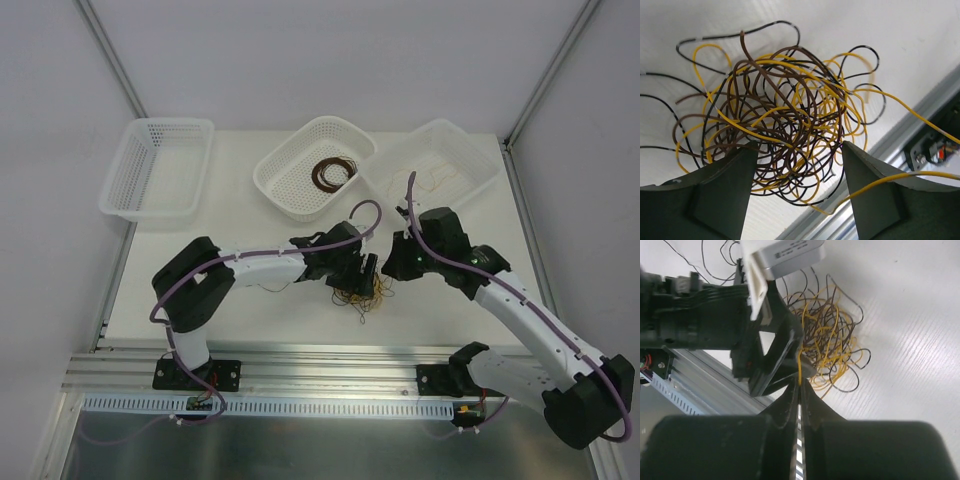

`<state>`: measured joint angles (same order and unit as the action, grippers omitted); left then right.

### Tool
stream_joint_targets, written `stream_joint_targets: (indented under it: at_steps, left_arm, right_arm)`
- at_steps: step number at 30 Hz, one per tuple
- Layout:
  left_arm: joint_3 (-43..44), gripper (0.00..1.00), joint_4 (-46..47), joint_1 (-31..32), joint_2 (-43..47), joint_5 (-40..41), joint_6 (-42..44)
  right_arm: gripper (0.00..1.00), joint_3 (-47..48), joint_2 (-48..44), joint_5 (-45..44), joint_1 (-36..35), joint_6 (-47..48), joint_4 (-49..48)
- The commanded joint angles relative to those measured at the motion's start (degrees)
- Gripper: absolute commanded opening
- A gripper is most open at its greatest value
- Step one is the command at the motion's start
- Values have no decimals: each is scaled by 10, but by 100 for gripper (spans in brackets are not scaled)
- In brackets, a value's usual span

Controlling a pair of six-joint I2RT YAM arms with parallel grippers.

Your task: Untangle the cables

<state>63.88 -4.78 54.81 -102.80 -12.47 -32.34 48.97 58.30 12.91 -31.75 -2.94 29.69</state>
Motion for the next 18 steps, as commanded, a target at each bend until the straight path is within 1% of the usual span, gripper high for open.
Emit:
stream_joint_targets:
  at_steps: [1,4,6,8,11,15,18]
  left_arm:
    - [10,67,17,5,-16,73,-39]
    - [-11,65,16,2,-14,113,-50]
    - [-34,65,13,-10,-2,122,-61]
    - [-52,66,13,-23,9,145,-68]
    - [-101,66,10,-53,46,158,-75]
    - [-155,66,6,-101,92,172,-76]
    - [-194,66,-1,-124,131,185,-70]
  right_arm:
    - [1,45,-23,17,-3,-11,29]
    - [0,88,-38,0,-2,-1,69]
    - [1,118,-46,-24,-2,14,107]
    - [1,173,-51,-45,2,28,132]
    - [1,248,-49,-63,19,48,194]
    - [1,335,-46,-65,47,67,223]
    - [1,401,-37,-62,77,73,237]
